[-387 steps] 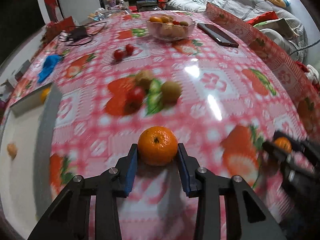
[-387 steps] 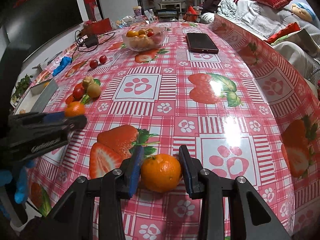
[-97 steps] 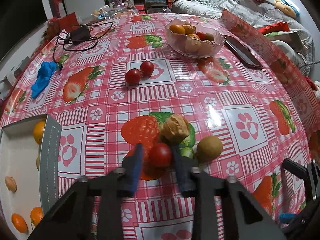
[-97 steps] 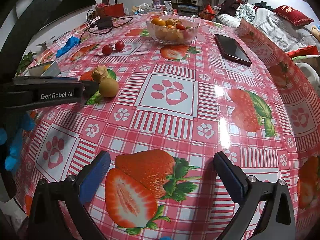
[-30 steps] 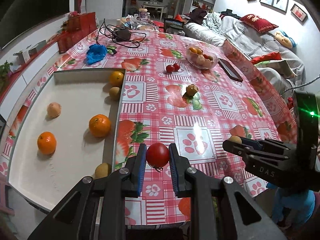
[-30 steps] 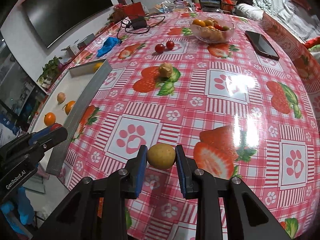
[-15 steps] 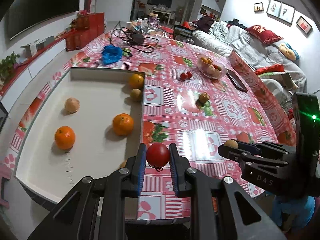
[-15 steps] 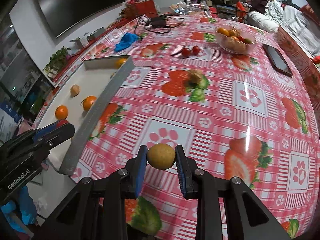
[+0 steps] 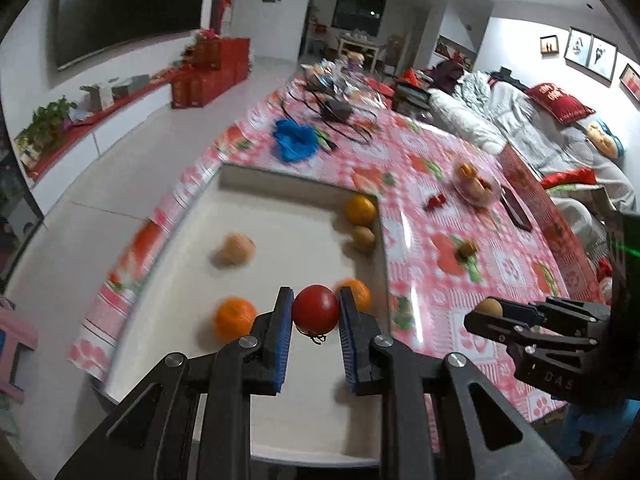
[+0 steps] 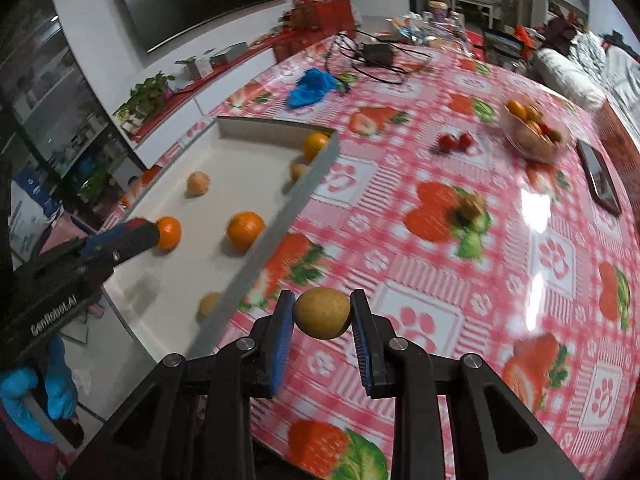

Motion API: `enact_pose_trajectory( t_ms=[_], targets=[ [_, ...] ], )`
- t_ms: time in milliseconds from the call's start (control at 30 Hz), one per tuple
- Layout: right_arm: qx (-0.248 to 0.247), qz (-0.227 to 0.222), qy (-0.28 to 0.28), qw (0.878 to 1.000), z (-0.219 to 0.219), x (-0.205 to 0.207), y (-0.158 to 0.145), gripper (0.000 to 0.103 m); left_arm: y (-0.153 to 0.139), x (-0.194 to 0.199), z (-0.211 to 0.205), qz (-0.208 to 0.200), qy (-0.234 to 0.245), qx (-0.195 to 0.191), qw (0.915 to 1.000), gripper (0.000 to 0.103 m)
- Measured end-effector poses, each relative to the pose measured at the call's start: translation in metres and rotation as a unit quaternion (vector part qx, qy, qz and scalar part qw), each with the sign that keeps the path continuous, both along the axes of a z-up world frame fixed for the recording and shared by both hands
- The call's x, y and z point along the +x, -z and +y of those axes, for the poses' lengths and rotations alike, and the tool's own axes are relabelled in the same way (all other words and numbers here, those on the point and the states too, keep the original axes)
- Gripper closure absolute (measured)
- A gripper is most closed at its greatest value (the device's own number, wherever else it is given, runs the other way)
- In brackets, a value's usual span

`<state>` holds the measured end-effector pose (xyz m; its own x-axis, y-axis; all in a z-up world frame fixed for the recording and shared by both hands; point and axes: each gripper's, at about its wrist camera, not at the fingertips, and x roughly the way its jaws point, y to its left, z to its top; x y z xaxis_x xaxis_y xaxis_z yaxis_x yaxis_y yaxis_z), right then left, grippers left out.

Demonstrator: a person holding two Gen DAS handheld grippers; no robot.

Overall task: Organize fruits
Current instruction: 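Carry the tomato and kiwi in both tools over the white tray, then open both tools to drop the tomato and kiwi into the tray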

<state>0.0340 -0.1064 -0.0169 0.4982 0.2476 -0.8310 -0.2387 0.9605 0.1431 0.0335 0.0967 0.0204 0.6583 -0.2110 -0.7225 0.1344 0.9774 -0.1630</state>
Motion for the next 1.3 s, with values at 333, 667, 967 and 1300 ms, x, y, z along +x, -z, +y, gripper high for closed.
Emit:
enact_pose_trajectory(
  t_ms=[333, 667, 967, 1300],
  targets=[
    [0.001, -0.016, -0.05, 0.999, 0.049, 0.046, -0.023, 0.073, -0.01, 0.037, 0.032, -0.012, -0.032, 0.024, 0.9991, 0.079],
    [0.007, 0.019, -0.065, 0.998, 0.083, 0.09, 0.005, 0.073, 0.042, 0.062, 0.03, 0.05, -0.036, 0.037, 0.9974, 0.079],
    [0.011, 0.056, -0.06, 0.997, 0.086, 0.109, 0.032, 0.073, 0.06, 0.071, 0.027, 0.071, -0.034, 0.04, 0.9961, 0.079],
    [0.022, 0.074, -0.055, 0.996, 0.082, 0.112, 0.038, 0.072, 0.063, 0.071, 0.021, 0.07, -0.031, 0.054, 0.9955, 0.047]
  ],
)
